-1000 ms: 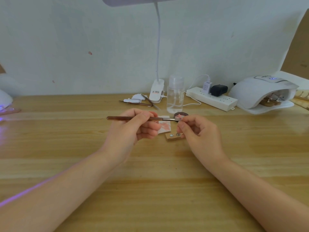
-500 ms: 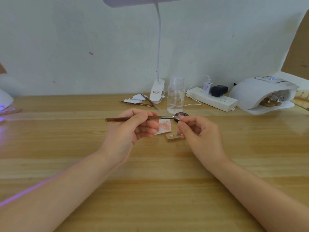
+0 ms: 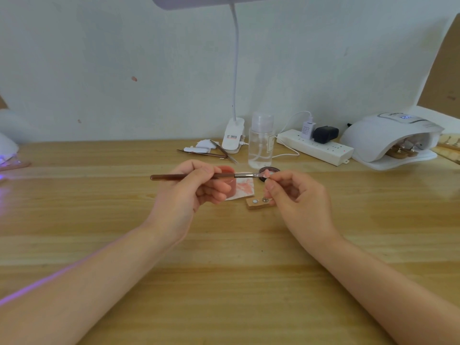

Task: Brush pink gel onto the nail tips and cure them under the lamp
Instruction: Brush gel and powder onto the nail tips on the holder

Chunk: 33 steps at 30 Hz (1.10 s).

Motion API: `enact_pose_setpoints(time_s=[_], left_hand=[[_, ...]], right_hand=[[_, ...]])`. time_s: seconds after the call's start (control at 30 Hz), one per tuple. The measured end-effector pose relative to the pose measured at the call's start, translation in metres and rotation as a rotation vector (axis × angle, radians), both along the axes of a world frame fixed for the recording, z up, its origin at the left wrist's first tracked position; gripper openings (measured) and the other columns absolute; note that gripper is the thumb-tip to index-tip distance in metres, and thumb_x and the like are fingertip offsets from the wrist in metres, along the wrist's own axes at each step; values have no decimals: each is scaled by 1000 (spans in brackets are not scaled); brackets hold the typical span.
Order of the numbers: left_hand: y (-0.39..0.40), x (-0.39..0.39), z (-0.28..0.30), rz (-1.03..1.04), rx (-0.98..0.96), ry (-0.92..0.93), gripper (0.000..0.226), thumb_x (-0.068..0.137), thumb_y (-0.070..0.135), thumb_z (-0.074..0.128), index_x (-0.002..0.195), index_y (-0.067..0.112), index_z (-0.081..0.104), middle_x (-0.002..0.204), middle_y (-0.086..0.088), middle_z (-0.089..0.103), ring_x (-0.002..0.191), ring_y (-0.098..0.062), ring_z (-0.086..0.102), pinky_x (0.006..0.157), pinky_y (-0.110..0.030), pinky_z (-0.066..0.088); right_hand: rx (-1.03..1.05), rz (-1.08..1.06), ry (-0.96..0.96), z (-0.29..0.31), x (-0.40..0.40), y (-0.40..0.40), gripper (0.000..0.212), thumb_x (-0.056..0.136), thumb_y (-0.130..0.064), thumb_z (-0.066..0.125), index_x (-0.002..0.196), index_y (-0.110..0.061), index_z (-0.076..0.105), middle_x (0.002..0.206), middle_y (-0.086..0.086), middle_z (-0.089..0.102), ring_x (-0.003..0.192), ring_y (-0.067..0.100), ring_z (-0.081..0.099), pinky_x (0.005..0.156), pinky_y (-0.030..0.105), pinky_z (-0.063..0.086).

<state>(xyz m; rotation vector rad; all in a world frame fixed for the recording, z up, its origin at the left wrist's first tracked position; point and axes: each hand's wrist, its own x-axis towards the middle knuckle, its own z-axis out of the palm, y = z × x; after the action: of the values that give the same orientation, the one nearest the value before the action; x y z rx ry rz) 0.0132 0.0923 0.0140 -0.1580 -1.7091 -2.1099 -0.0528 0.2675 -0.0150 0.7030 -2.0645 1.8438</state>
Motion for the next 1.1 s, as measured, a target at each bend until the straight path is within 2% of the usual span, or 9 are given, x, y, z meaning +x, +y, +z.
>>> enact_pose_setpoints(time_s=[0.17, 0.27, 0.4, 0.53, 0.7, 0.8, 0.87, 0.97, 1.1], left_hand=[[2, 2, 0, 28, -45, 66, 18, 87, 13, 58, 74, 17, 70, 71, -12, 71, 60, -20, 65, 56, -23, 51], [7, 8, -2, 102, -237, 154, 6, 87, 12, 59, 87, 11, 65, 78, -11, 72, 68, -18, 69, 63, -22, 53], [16, 14, -7, 158, -418, 202, 9, 86, 14, 56, 93, 15, 63, 87, -5, 72, 77, -14, 70, 71, -23, 55], [20, 17, -9, 112, -435, 226, 9, 86, 10, 55, 91, 11, 62, 83, -13, 70, 85, -19, 71, 71, -25, 56], [18, 18, -7, 132, -430, 258, 10, 86, 8, 52, 87, 12, 61, 75, -8, 70, 86, -13, 67, 66, -19, 53], [19, 17, -7, 143, -418, 258, 10, 86, 10, 55, 92, 15, 62, 85, -8, 71, 80, -13, 70, 71, -22, 54], [19, 16, -9, 122, -427, 239, 11, 86, 13, 59, 94, 19, 64, 95, -9, 71, 89, -16, 70, 79, -30, 55], [16, 17, -12, 100, -487, 218, 12, 84, 27, 60, 91, 27, 69, 94, -1, 73, 105, -24, 65, 89, -40, 52], [12, 18, -10, 118, -525, 248, 13, 81, 30, 56, 89, 31, 66, 86, 11, 71, 101, -17, 65, 88, -35, 52]], right_hand=[[-20, 19, -14, 1, 0, -1, 17, 86, -6, 66, 87, -23, 66, 71, -3, 69, 66, 11, 65, 67, 23, 55], [-39, 30, -28, 0, 0, -2, 17, 86, -6, 65, 87, -22, 66, 70, -3, 69, 67, 12, 66, 68, 25, 55], [-62, 38, -40, 0, -1, -2, 17, 86, -6, 65, 87, -23, 66, 70, -2, 69, 68, 13, 66, 68, 27, 56], [-59, 41, -39, -1, -1, -1, 16, 86, -6, 65, 88, -22, 66, 70, -2, 68, 68, 14, 66, 69, 28, 56], [-55, 41, -44, 0, -1, 0, 16, 86, -8, 66, 88, -24, 66, 71, -3, 69, 69, 16, 66, 68, 28, 57], [-52, 39, -44, 0, -1, 0, 15, 86, -7, 66, 87, -22, 66, 70, -2, 68, 69, 16, 66, 68, 29, 57], [-53, 37, -49, 0, -1, -1, 15, 86, -7, 66, 87, -22, 67, 71, -2, 69, 69, 16, 67, 69, 29, 56], [-71, 38, -70, 0, -1, 0, 15, 86, -7, 66, 88, -22, 67, 71, -2, 69, 70, 16, 67, 70, 29, 57], [-60, 37, -97, 1, -1, 1, 12, 86, -9, 66, 91, -20, 68, 73, -1, 70, 72, 16, 68, 70, 30, 57]])
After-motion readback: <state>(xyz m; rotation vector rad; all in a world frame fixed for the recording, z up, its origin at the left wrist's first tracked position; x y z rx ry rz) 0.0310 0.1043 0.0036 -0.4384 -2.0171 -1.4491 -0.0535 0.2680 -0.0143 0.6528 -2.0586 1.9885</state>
